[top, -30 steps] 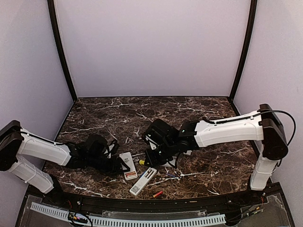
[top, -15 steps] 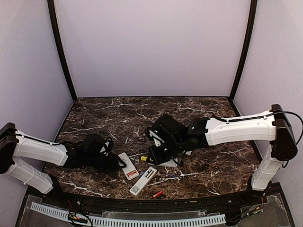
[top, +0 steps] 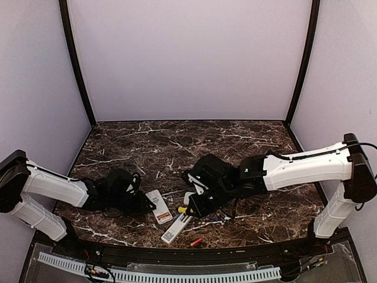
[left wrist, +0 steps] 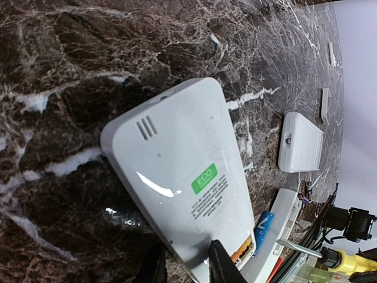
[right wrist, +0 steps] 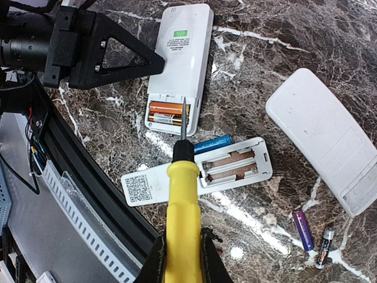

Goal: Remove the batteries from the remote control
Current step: Hold the remote control without the battery cover at the center of the board.

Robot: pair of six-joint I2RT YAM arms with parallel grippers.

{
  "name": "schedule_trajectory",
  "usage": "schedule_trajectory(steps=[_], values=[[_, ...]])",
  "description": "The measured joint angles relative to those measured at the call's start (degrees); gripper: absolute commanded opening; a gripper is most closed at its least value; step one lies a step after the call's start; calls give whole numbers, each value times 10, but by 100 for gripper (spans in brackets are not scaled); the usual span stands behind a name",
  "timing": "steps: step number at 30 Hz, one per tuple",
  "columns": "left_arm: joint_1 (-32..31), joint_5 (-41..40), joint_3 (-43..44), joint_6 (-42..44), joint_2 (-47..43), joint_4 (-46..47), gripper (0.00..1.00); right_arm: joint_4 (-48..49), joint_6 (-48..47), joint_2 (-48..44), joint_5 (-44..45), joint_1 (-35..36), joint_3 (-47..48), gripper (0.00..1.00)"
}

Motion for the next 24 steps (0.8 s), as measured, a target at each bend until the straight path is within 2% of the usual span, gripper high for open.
schedule_trajectory(steps=[9, 24], values=[[0, 0, 0, -10, -1, 1, 17, -2, 8, 1, 1, 12, 0, 0], [0, 2, 0, -10, -1, 3, 15, -17, 19, 23, 2, 12, 5, 0]])
